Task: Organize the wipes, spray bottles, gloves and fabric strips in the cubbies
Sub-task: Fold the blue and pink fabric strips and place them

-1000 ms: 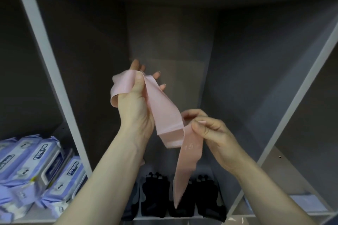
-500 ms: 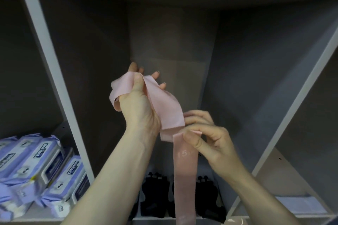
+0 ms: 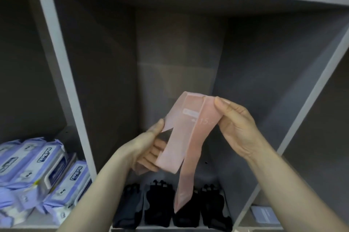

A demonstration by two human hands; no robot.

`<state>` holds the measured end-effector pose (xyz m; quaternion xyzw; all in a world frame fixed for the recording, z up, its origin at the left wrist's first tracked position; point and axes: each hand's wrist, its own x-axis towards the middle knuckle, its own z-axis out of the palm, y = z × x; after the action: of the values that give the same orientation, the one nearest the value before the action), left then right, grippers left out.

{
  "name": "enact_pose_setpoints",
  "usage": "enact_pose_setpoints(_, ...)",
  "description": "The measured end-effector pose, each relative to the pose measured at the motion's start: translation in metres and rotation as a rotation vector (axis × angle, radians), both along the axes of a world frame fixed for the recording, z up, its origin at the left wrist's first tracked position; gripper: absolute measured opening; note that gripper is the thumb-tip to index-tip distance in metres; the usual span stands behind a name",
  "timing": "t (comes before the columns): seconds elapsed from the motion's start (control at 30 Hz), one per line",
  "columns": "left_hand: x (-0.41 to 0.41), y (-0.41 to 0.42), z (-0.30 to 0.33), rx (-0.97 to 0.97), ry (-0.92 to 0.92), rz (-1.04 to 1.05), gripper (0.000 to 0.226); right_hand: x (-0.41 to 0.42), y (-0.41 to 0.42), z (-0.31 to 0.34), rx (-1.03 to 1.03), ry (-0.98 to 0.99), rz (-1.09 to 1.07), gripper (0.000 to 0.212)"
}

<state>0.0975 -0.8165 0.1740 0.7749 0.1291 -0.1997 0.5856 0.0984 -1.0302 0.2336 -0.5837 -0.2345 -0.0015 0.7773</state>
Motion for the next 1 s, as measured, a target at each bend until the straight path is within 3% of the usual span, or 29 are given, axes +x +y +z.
enact_pose_setpoints(0.07,-0.006,0.007,0.012,0.361,-0.115,0.038,0.086,0.002,-0.001,-0.001,-0.003,0.017,0.002,0.034)
enact_pose_setpoints(0.13,-0.01,0.011,0.026,0.774,-0.405,0.241,0.079,0.002,0.0,-0.001,-0.022,0.032,0.007,0.03)
enact_pose_setpoints(0.17,-0.013,0.009,0.033,0.752,-0.624,0.329,0.072,0.001,0.002,-0.001,-0.026,0.039,0.009,0.028)
enact_pose_setpoints(0.23,-0.02,0.0,0.047,0.258,-0.996,0.247,0.05,0.0,0.008,0.0,-0.02,0.06,0.013,0.026)
enact_pose_setpoints(0.3,-0.025,-0.012,0.057,-0.18,-1.076,0.018,0.033,-0.002,0.011,0.002,-0.037,0.069,0.014,0.028)
enact_pose_setpoints(0.37,-0.025,-0.023,0.057,-0.34,-1.078,-0.036,0.032,-0.004,0.013,0.003,-0.093,0.064,0.011,0.034)
enact_pose_setpoints(0.47,-0.022,-0.035,0.054,-0.341,-1.106,0.161,0.017,-0.008,0.011,0.003,-0.147,0.07,0.014,0.035)
enact_pose_setpoints(0.57,-0.02,-0.042,0.046,-0.452,-1.04,0.152,0.024,-0.011,0.007,0.004,-0.143,0.061,0.025,0.033)
enact_pose_setpoints(0.67,-0.022,-0.049,0.043,-0.392,-1.064,0.191,0.009,-0.014,0.004,0.005,-0.161,0.058,-0.003,0.034)
enact_pose_setpoints(0.8,-0.022,-0.05,0.048,-0.337,-1.1,0.307,0.006,-0.018,-0.002,0.005,-0.201,0.015,-0.13,0.039)
enact_pose_setpoints(1.0,-0.029,-0.041,0.061,-0.351,-1.089,0.374,0.005,-0.017,-0.009,0.007,-0.152,0.116,-0.279,0.019)
